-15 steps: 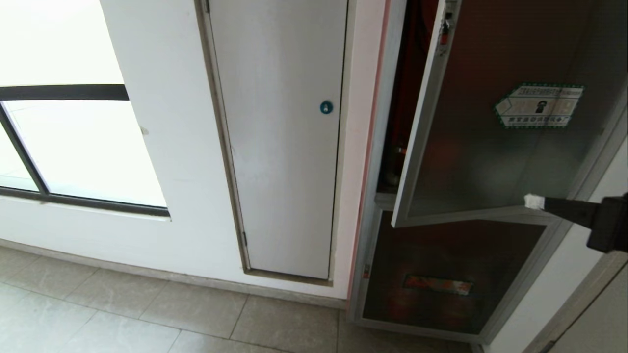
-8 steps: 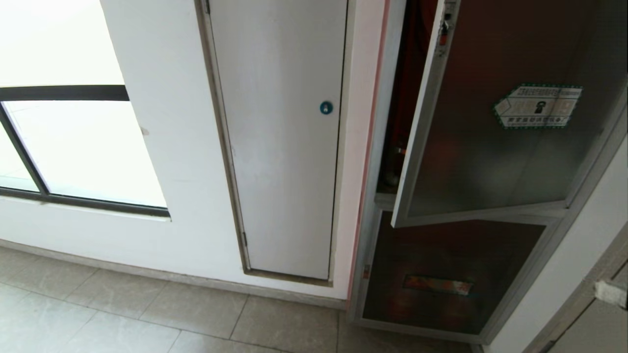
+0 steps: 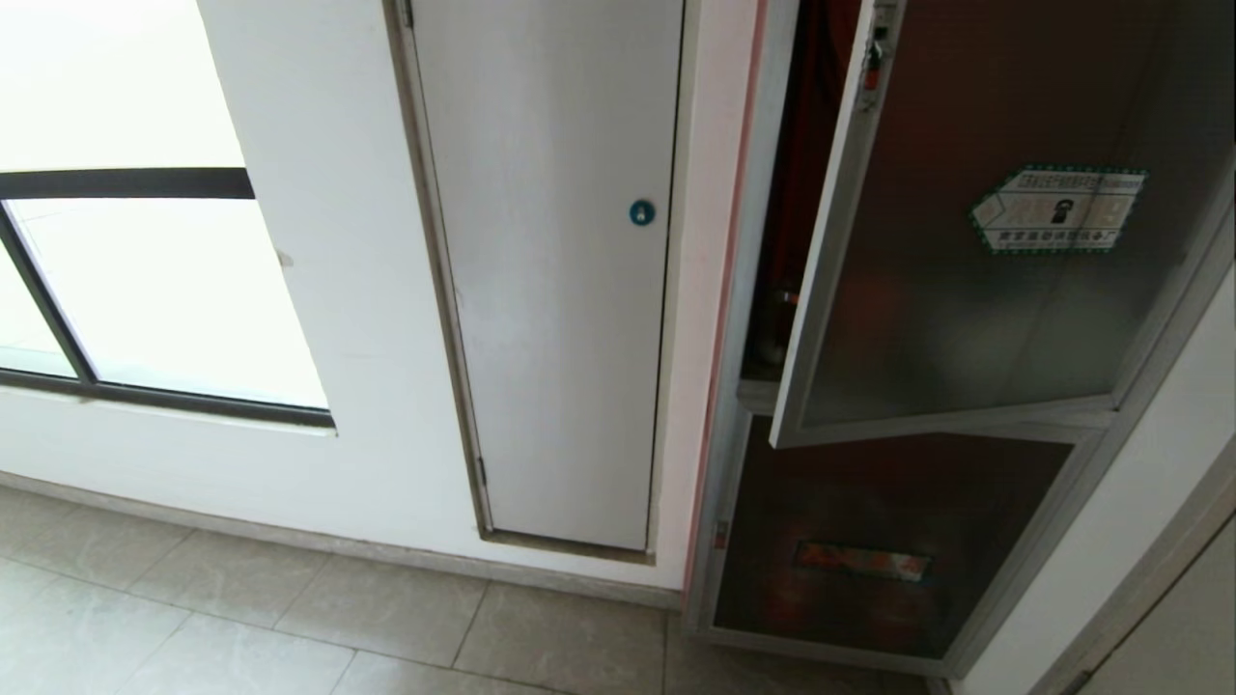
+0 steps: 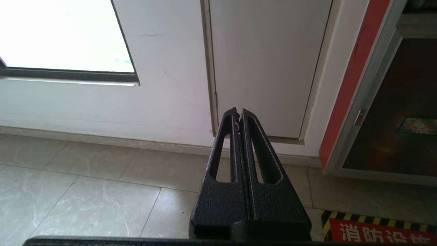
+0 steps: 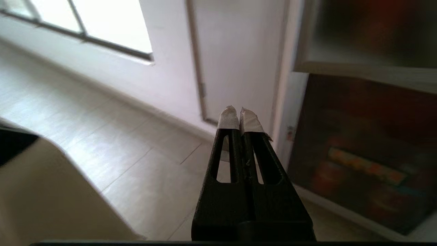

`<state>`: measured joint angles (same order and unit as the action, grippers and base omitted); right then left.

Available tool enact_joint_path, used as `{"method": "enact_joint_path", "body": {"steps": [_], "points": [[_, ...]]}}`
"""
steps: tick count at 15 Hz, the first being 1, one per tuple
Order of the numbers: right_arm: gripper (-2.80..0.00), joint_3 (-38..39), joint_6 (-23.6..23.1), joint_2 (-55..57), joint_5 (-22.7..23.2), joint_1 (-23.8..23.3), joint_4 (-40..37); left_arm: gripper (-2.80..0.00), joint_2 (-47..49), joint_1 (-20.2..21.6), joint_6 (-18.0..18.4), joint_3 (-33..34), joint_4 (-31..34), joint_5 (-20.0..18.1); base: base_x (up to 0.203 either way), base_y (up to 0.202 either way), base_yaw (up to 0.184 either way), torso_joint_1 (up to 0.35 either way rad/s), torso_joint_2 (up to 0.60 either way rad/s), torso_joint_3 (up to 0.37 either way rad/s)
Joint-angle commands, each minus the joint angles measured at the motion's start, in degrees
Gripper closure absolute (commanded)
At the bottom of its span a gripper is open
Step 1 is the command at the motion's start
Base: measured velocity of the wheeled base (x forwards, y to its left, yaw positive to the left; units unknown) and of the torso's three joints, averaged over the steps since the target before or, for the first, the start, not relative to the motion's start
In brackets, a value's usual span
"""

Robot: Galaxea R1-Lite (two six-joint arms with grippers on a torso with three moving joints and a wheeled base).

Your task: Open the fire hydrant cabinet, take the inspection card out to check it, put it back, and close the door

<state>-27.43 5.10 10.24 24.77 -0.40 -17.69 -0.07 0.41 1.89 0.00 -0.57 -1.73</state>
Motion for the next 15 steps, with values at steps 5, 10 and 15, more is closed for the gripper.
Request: {"method": "enact_joint_path", "body": {"steps": [5,10,15], "points": [[0.00,15.1,-2.7,-10.3,-20.3,0.0,9.2,0.00,0.1,0.0,0.0,0.4,0.0,0.0,0.000,0.000,0.000,0.000,0.00,0.000],[0.00,24.8,-4.7,-10.3,-23.7,0.0,18.1,0.00,0.1,0.0,0.0,0.4,0.0,0.0,0.000,0.000,0.000,0.000,0.00,0.000],[0.00,27.4,-4.9,-10.3,-24.2,0.0,19.1,0.00,0.1,0.0,0.0,0.4,0.0,0.0,0.000,0.000,0.000,0.000,0.00,0.000]]}}
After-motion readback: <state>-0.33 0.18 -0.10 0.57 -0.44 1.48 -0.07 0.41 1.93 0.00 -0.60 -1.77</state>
